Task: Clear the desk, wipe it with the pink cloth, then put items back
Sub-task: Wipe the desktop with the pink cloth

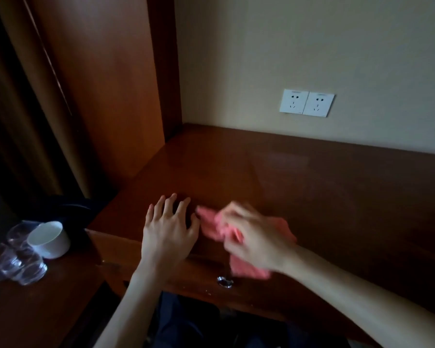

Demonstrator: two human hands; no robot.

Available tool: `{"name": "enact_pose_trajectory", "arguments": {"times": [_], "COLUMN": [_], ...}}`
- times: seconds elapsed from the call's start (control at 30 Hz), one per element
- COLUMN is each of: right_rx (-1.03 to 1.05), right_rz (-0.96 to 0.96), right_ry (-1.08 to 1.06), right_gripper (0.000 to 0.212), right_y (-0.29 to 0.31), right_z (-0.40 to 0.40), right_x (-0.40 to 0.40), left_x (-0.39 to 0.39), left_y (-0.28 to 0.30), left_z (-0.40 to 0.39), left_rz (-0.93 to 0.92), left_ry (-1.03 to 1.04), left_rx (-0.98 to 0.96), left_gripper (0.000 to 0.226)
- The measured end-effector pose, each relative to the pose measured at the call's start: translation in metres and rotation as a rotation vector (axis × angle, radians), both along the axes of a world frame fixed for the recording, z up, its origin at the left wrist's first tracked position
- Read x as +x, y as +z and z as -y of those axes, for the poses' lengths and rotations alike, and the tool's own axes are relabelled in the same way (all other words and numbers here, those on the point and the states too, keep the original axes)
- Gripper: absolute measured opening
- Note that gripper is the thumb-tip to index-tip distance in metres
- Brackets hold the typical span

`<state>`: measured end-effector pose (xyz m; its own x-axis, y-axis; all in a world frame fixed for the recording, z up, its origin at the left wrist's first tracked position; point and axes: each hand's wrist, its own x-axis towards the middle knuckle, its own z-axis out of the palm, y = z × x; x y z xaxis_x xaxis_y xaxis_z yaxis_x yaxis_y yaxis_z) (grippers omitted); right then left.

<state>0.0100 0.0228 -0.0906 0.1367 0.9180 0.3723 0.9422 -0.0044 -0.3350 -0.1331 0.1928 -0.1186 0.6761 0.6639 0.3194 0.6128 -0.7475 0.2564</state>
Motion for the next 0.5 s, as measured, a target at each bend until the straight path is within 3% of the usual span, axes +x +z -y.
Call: {"name": "enact_pose_trajectory", "arguments": {"times": [0.07,0.27,0.4,0.5], "right_rx": [-0.042,0.078,0.002,0.023], "right_rz": [0.001,0.009,0.017,0.057], "right_ry": [0.016,-0.270,-0.049,-0.080], "right_gripper": [0.018,0.021,0.014,0.018], "right_y": [0.001,0.003,-0.005,0.001], "right_z": [0.011,-0.052,0.006,-0.009], "right_x": [0.004,0.049,0.011,0.040], "left_x": [0.002,-0.002,0.000,0.001], "left_y": [0.002,0.002,0.001,0.002], "left_z": [0.002,0.000,0.003,0.004], "left_rz": [0.010,-0.005,-0.003,0.004], "left_ry": [0.018,-0.019,-0.004,0.006], "left_rx": [-0.009,-0.028,-0.022,-0.021], "left_gripper": [0.063,0.065,0.065,0.064]}}
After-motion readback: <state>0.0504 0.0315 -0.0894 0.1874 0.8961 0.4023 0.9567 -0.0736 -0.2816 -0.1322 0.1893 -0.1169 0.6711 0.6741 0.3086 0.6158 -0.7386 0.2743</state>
